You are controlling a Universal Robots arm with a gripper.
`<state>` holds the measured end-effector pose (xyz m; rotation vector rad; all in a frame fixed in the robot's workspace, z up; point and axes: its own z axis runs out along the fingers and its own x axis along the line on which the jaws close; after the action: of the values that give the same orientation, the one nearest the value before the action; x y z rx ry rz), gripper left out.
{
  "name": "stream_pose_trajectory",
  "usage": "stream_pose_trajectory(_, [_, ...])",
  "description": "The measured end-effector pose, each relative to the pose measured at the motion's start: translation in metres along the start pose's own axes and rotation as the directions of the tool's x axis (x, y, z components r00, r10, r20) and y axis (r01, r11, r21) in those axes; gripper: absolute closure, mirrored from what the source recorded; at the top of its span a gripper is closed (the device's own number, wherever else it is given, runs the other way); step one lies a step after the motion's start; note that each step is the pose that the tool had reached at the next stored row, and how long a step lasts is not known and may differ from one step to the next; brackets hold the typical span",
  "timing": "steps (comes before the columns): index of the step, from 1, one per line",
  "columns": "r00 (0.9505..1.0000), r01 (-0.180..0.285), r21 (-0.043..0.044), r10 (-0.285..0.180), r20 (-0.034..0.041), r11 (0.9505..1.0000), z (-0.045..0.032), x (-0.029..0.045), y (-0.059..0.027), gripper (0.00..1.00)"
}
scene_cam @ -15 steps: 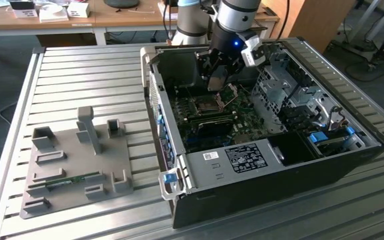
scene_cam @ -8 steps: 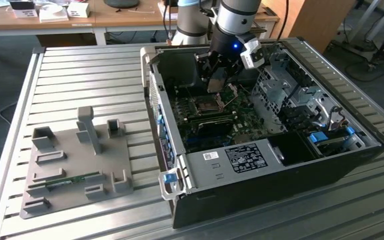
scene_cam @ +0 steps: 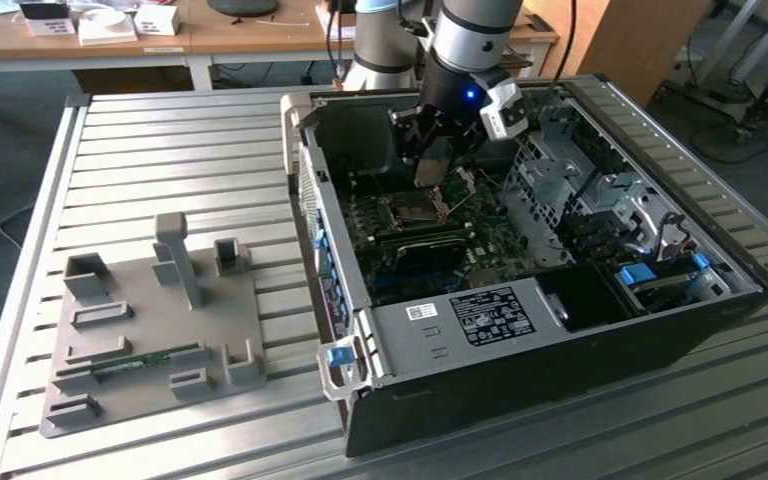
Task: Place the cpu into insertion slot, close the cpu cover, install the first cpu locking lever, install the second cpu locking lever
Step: 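Place the cpu into insertion slot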
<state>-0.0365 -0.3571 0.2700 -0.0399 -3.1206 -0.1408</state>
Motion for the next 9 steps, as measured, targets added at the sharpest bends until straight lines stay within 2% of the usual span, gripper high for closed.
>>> stream_pose_trajectory(9, [1.0, 0.0, -0.0004, 0.0, 0.0, 1.0, 0.0029, 0.0, -0.0003, 0.46])
